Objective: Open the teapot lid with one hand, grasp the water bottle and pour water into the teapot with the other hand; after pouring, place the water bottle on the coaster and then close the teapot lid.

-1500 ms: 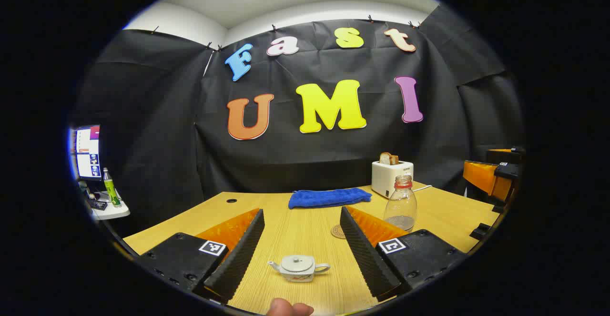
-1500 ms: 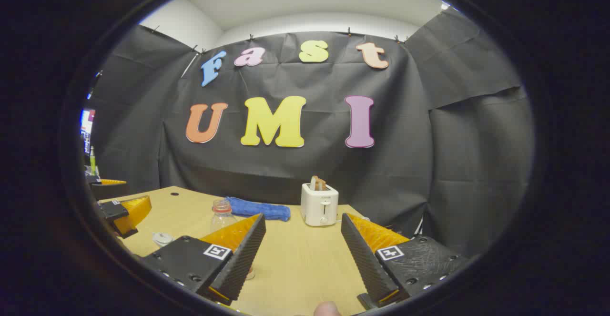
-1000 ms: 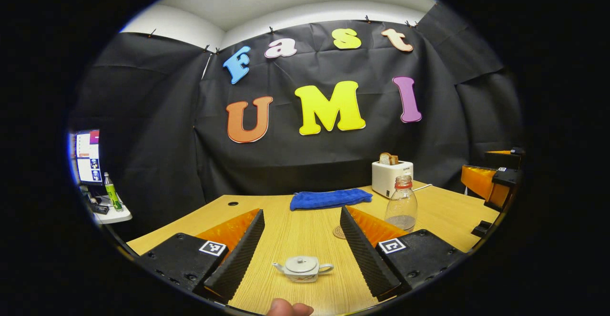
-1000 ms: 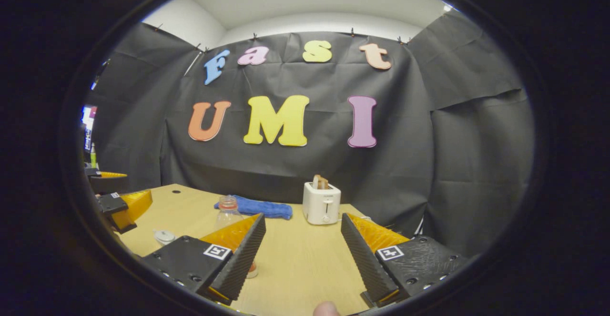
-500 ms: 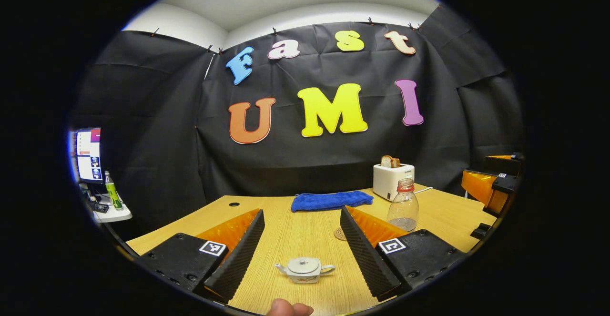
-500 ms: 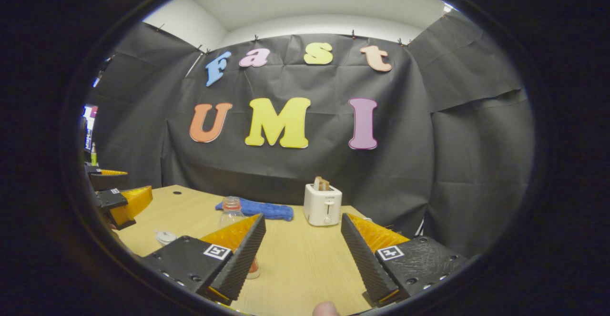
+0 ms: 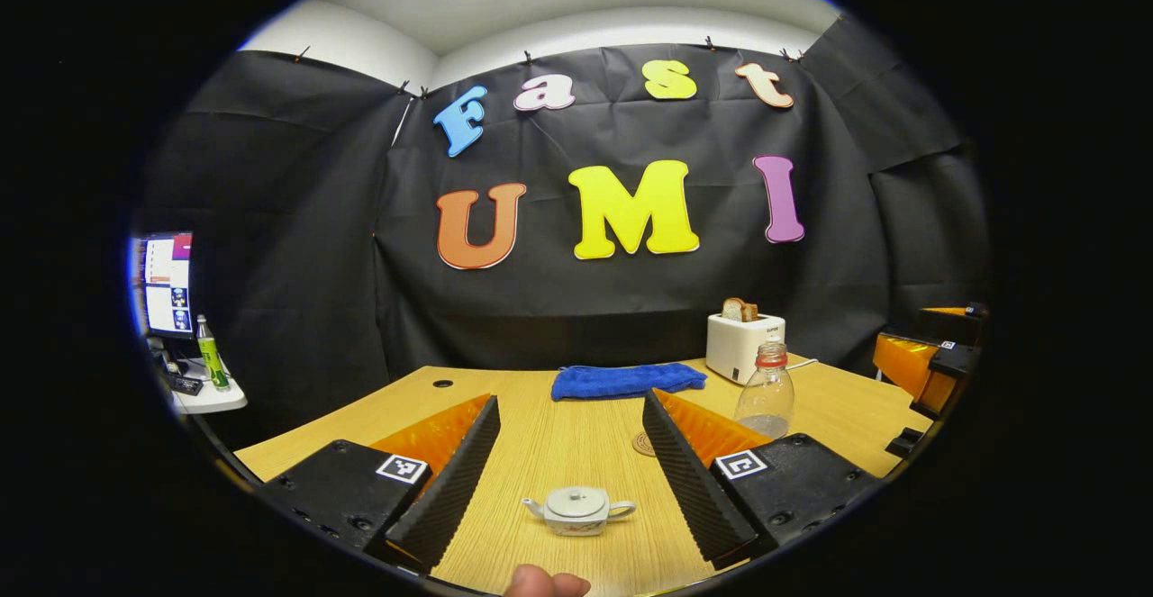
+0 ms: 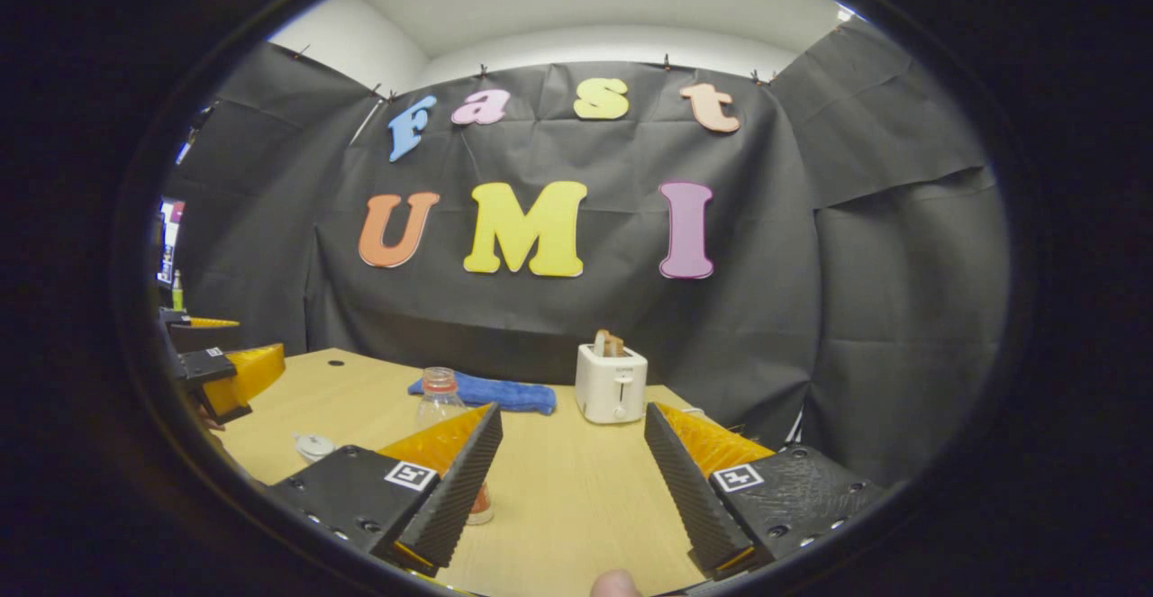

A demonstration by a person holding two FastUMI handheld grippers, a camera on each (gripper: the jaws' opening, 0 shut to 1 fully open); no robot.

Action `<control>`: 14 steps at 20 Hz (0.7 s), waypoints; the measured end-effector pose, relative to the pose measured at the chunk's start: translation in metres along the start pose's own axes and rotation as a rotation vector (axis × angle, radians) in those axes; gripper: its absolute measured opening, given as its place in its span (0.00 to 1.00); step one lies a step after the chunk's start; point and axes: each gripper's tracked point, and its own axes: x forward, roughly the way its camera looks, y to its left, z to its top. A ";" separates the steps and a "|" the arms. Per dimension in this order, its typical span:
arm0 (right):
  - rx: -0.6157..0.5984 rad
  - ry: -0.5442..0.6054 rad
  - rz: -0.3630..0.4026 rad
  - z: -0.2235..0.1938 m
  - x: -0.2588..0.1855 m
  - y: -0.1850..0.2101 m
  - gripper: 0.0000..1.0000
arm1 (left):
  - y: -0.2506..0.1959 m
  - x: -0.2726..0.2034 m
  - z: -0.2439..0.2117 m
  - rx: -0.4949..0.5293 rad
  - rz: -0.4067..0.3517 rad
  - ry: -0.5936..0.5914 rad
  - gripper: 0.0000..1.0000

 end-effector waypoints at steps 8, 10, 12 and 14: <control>-0.006 -0.001 0.007 -0.001 -0.002 0.005 0.95 | 0.003 -0.001 0.002 0.002 0.001 -0.007 1.00; -0.006 0.000 0.014 -0.003 -0.003 0.008 0.95 | 0.004 0.000 0.000 0.003 0.000 -0.002 1.00; -0.009 0.004 0.018 -0.004 -0.003 0.007 0.97 | 0.002 0.000 -0.002 0.007 -0.001 0.005 1.00; -0.002 0.004 0.024 -0.007 -0.003 0.007 0.95 | 0.002 0.000 -0.004 0.006 -0.002 0.011 1.00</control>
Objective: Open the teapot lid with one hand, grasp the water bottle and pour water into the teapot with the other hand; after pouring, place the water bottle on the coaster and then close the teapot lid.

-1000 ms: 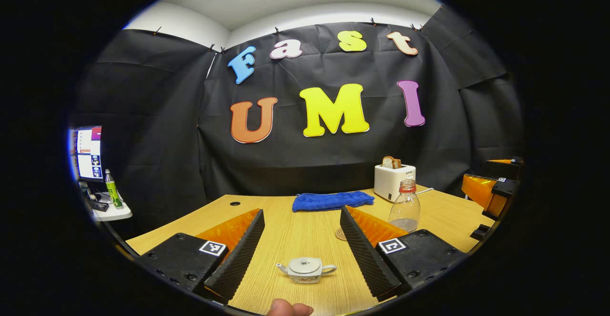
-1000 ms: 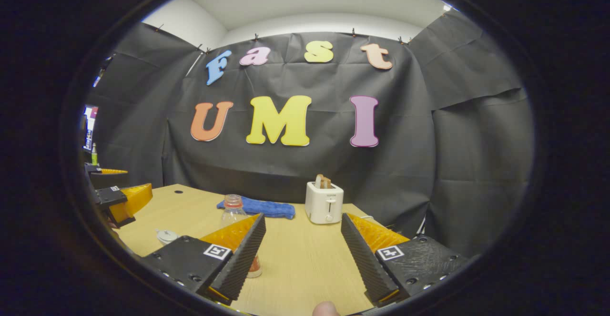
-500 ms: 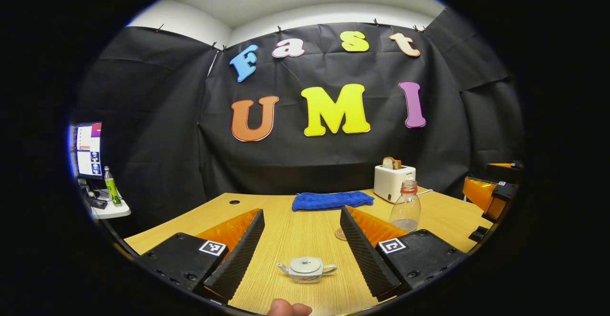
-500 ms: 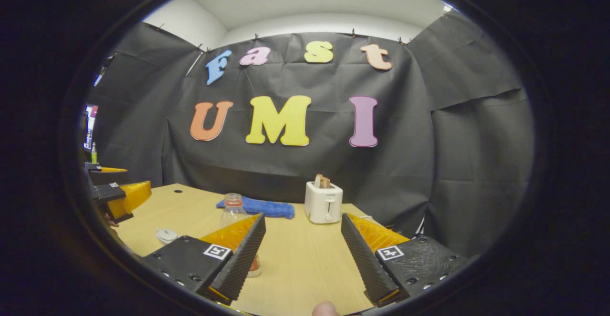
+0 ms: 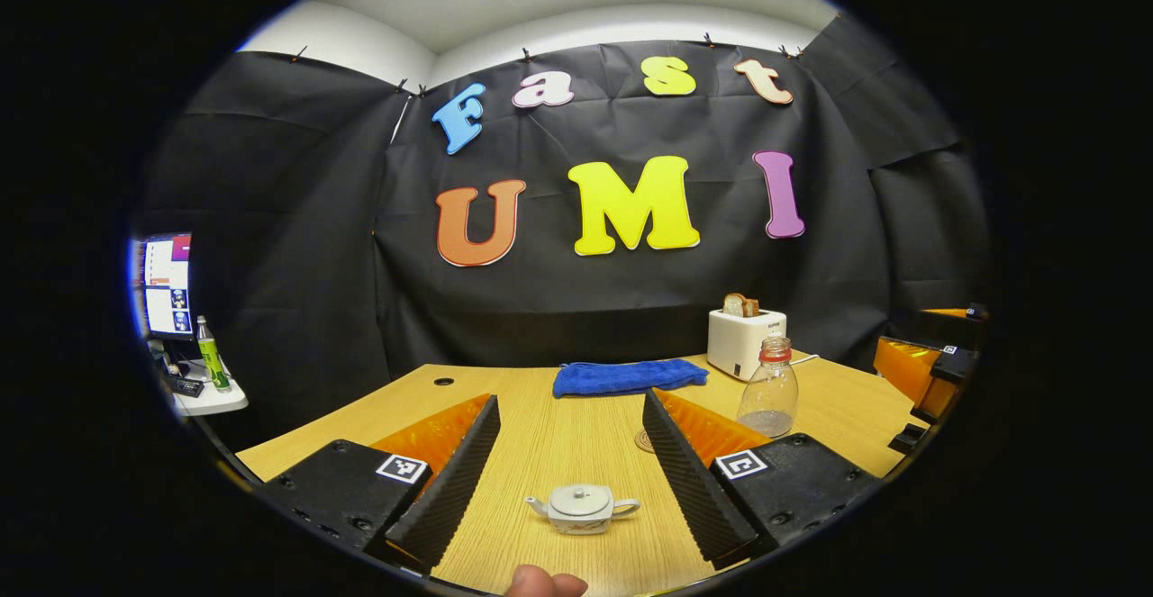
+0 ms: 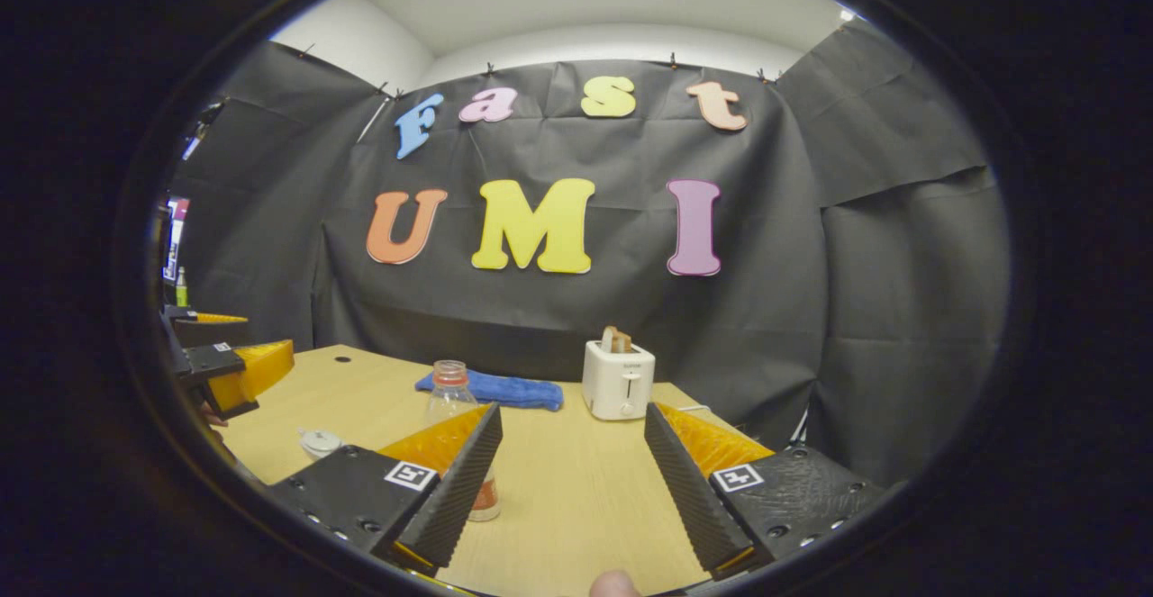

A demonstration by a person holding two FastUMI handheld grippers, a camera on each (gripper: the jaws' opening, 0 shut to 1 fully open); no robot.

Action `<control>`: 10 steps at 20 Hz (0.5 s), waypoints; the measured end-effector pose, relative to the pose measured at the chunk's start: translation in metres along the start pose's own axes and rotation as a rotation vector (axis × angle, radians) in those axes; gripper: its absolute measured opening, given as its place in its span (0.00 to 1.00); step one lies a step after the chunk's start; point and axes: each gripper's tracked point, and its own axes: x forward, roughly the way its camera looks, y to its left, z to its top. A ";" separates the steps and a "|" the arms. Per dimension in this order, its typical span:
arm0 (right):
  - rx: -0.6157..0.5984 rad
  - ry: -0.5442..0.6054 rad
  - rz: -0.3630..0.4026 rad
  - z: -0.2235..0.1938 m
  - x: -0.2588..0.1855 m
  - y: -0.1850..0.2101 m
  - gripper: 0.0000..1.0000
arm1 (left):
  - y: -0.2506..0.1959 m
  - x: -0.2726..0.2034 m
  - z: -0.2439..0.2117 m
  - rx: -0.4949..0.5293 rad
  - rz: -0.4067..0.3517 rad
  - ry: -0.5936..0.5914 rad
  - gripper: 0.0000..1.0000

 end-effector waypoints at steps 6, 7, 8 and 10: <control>0.011 0.019 0.024 -0.019 0.007 -0.006 0.95 | -0.002 0.003 -0.004 -0.003 0.011 0.011 1.00; 0.015 0.025 0.024 -0.025 0.010 -0.009 0.95 | -0.004 0.001 -0.005 -0.002 0.014 0.014 1.00; 0.018 0.033 0.028 -0.029 0.013 -0.010 0.95 | -0.003 0.000 -0.007 0.001 0.018 0.014 1.00; 0.020 0.039 0.033 -0.035 0.017 -0.014 0.95 | 0.000 -0.001 -0.017 0.005 0.022 0.033 1.00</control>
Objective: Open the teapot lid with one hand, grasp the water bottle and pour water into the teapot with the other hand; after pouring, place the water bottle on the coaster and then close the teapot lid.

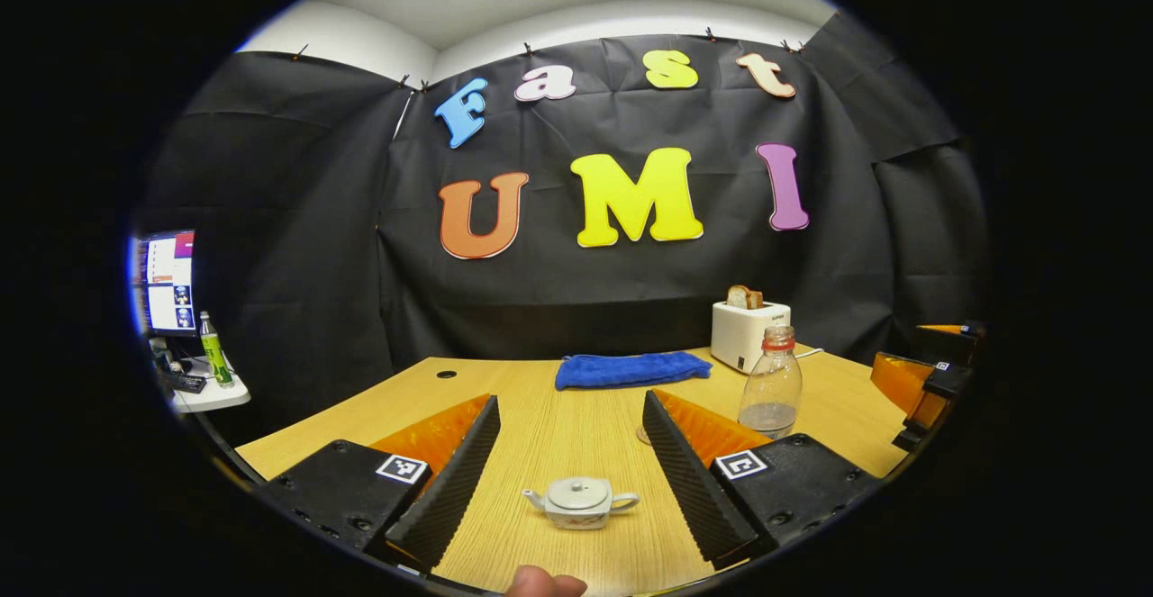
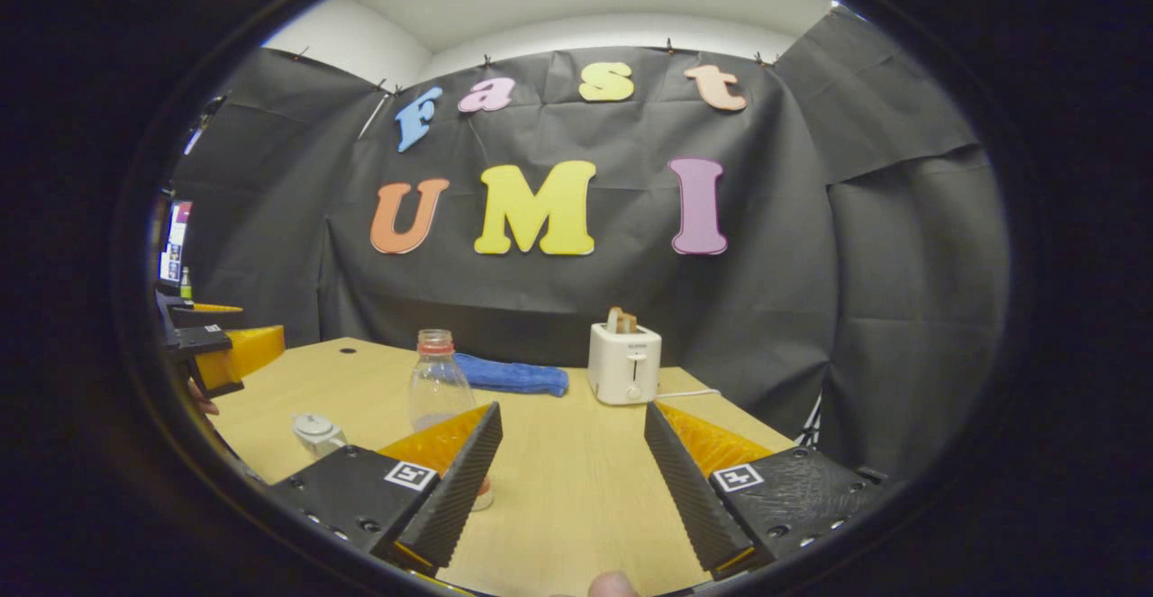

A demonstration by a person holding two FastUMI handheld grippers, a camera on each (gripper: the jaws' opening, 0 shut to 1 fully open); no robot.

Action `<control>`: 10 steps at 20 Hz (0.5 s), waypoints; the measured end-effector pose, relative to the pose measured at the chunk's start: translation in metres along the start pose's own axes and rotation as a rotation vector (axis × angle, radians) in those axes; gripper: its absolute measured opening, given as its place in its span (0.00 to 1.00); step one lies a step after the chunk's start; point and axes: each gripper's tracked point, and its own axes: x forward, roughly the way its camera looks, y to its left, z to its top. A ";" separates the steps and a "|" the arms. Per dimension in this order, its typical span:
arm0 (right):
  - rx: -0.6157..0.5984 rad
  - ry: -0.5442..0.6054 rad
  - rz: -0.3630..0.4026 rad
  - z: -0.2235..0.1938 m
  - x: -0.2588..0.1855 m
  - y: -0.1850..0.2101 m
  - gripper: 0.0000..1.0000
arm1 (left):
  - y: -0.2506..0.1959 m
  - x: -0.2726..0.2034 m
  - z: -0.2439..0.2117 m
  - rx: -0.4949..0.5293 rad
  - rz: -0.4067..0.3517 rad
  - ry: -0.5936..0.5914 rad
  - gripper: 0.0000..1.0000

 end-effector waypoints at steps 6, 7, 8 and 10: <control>0.003 0.017 0.006 -0.016 0.009 -0.013 0.97 | 0.016 -0.008 -0.039 0.003 0.023 0.076 1.00; 0.006 0.022 0.007 -0.019 0.010 -0.014 0.97 | 0.019 -0.009 -0.046 -0.001 0.031 0.096 1.00; 0.007 0.029 0.011 -0.023 0.011 -0.014 0.97 | 0.022 -0.009 -0.053 0.000 0.032 0.115 1.00; 0.008 0.042 0.014 -0.031 0.013 -0.014 0.95 | 0.024 -0.008 -0.065 0.014 0.032 0.148 1.00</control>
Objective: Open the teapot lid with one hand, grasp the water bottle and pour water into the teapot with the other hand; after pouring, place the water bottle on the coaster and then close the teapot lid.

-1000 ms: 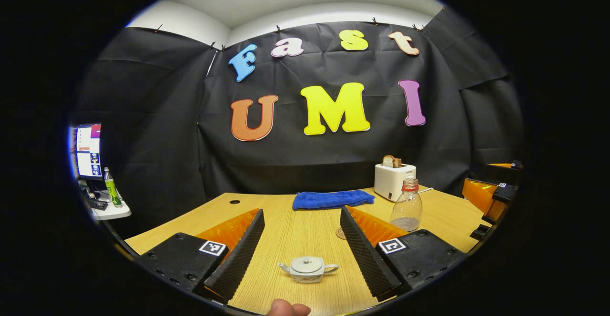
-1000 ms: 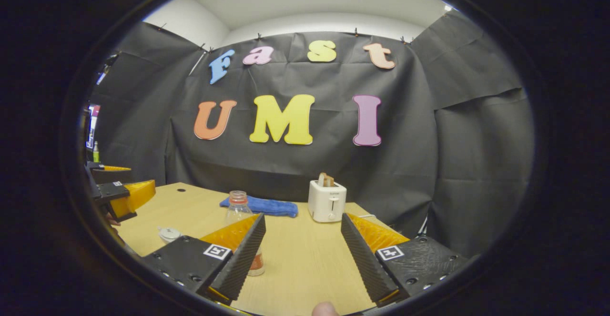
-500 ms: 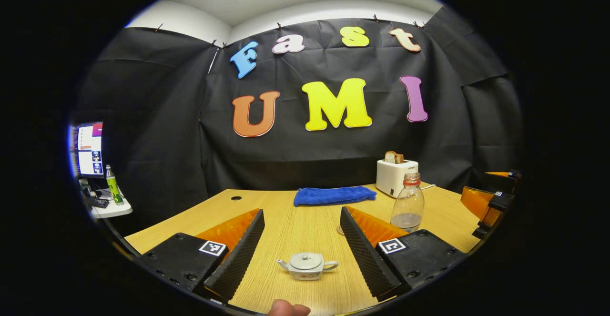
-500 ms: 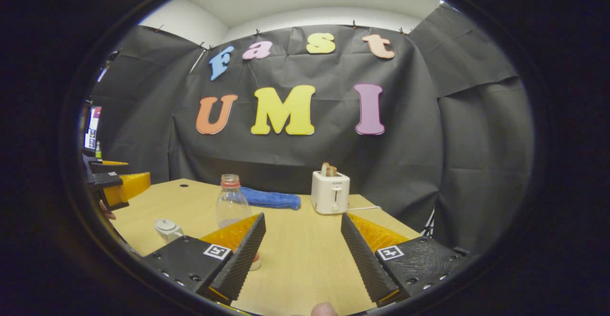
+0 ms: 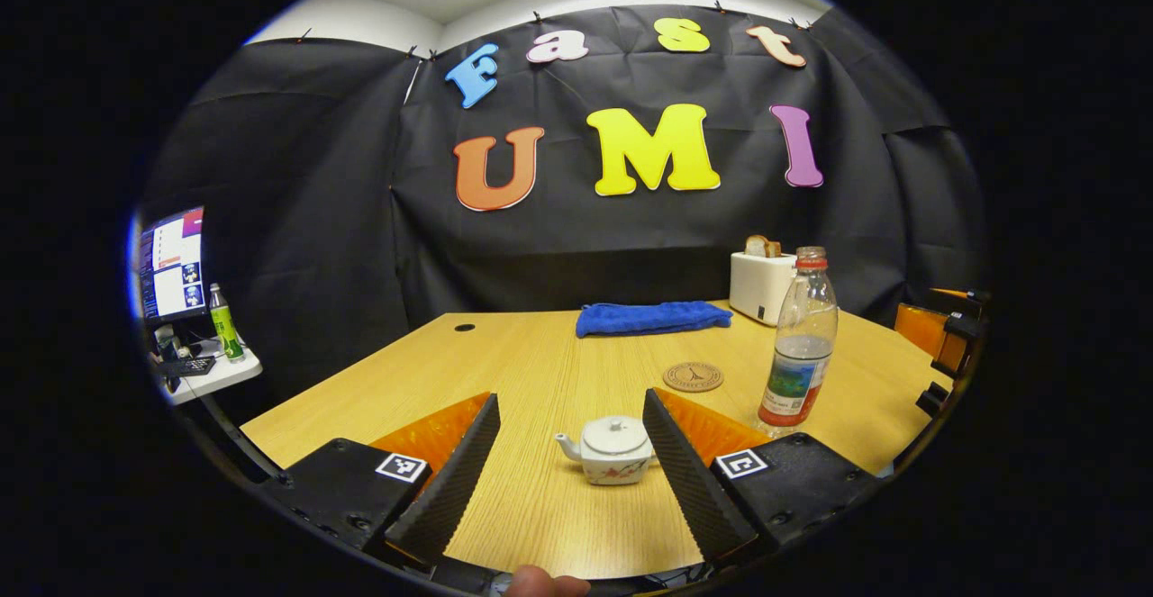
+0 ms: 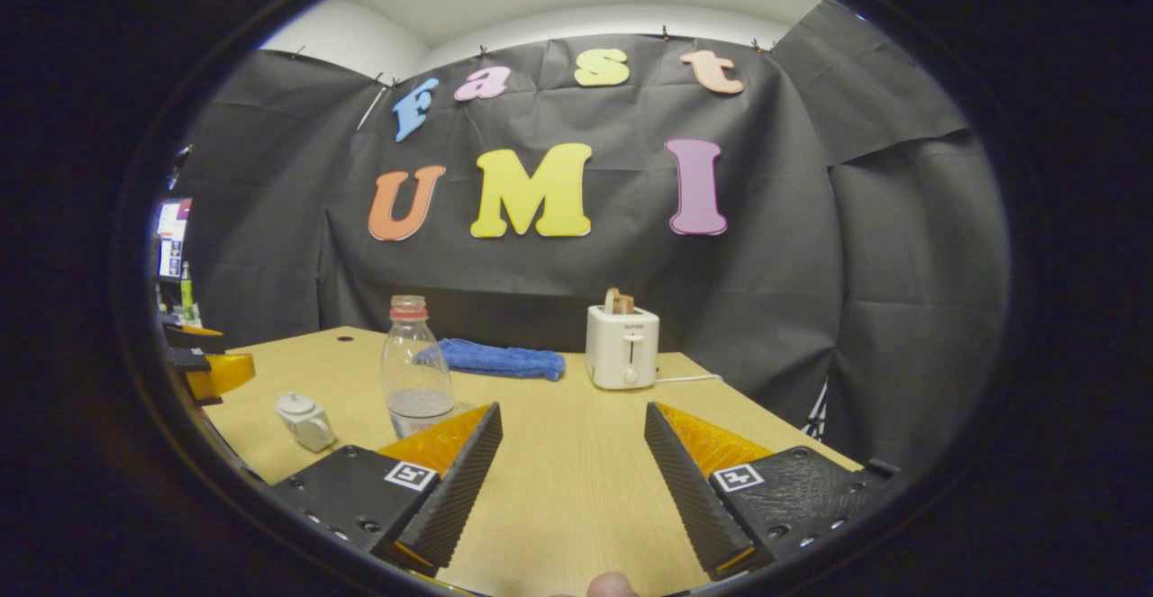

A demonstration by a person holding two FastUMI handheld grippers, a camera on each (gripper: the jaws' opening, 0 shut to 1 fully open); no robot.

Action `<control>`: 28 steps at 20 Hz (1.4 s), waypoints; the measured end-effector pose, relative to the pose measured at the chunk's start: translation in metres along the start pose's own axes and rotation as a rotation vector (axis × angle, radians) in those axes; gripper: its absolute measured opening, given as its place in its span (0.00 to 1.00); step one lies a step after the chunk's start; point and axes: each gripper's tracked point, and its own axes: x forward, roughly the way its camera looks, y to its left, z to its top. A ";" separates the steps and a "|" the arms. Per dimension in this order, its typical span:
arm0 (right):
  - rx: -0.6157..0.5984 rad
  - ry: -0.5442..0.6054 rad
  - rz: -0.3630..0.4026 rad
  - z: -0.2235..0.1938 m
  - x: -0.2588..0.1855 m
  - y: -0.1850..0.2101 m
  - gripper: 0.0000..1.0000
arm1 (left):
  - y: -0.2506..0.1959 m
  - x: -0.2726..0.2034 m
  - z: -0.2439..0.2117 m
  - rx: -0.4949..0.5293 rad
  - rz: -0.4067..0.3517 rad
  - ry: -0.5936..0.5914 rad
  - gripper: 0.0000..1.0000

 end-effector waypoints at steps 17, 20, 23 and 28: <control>0.005 0.054 -0.009 -0.025 0.007 -0.007 0.97 | -0.036 0.056 -0.037 0.053 -0.166 0.160 0.65; 0.006 0.057 -0.007 -0.026 0.008 -0.006 0.95 | -0.041 0.059 -0.036 0.073 -0.168 0.159 0.43; 0.002 0.061 0.006 -0.026 0.008 0.000 0.98 | -0.035 0.063 -0.037 0.078 -0.121 0.152 0.24; -0.004 0.057 0.077 -0.023 0.006 0.024 0.95 | -0.037 0.061 -0.026 -0.007 -0.143 0.128 0.04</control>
